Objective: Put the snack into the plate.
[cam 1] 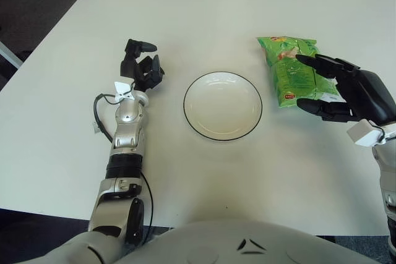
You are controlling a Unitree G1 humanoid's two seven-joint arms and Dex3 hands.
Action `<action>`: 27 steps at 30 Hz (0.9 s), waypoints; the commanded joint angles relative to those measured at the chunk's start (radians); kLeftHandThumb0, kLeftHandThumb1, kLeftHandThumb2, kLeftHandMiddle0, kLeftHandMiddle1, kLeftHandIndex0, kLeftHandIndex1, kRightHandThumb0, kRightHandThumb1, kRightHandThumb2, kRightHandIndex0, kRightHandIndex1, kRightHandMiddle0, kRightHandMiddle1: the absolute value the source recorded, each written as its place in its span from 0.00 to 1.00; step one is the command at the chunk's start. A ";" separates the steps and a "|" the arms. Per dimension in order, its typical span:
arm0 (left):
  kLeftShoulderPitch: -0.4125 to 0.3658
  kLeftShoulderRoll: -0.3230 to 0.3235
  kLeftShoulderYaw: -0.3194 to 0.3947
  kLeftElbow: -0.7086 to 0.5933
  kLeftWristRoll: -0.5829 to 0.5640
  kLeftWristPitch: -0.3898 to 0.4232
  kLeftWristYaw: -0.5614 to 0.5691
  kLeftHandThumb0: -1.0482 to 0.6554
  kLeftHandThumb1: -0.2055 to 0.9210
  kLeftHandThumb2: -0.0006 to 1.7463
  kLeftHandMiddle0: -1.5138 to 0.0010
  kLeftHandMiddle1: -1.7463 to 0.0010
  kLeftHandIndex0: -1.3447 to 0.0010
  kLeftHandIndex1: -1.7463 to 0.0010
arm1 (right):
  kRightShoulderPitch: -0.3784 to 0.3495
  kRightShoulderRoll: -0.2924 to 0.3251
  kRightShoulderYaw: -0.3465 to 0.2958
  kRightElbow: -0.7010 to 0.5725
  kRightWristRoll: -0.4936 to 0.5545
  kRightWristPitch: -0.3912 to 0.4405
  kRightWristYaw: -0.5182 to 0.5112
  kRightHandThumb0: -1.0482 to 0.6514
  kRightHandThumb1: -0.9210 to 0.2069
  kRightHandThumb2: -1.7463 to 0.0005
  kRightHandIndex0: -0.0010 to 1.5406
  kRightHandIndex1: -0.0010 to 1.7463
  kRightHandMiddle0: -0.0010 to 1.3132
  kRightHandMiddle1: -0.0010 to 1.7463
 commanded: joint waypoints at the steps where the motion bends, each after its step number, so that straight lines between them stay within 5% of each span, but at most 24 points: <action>1: 0.102 -0.018 0.005 0.078 -0.004 -0.011 -0.002 0.40 0.84 0.43 0.45 0.00 0.77 0.00 | 0.019 -0.016 0.034 0.015 -0.023 0.011 0.033 0.13 0.00 0.71 0.14 0.00 0.24 0.00; 9: 0.103 -0.018 0.004 0.078 -0.003 -0.014 -0.001 0.40 0.84 0.43 0.45 0.00 0.77 0.00 | 0.011 -0.029 0.096 0.110 -0.103 -0.010 0.025 0.10 0.00 0.72 0.01 0.00 0.16 0.00; 27: 0.110 -0.022 0.001 0.068 0.001 -0.015 0.004 0.40 0.84 0.43 0.45 0.00 0.77 0.00 | -0.031 -0.017 0.192 0.397 -0.249 -0.140 -0.209 0.05 0.00 0.69 0.00 0.00 0.14 0.00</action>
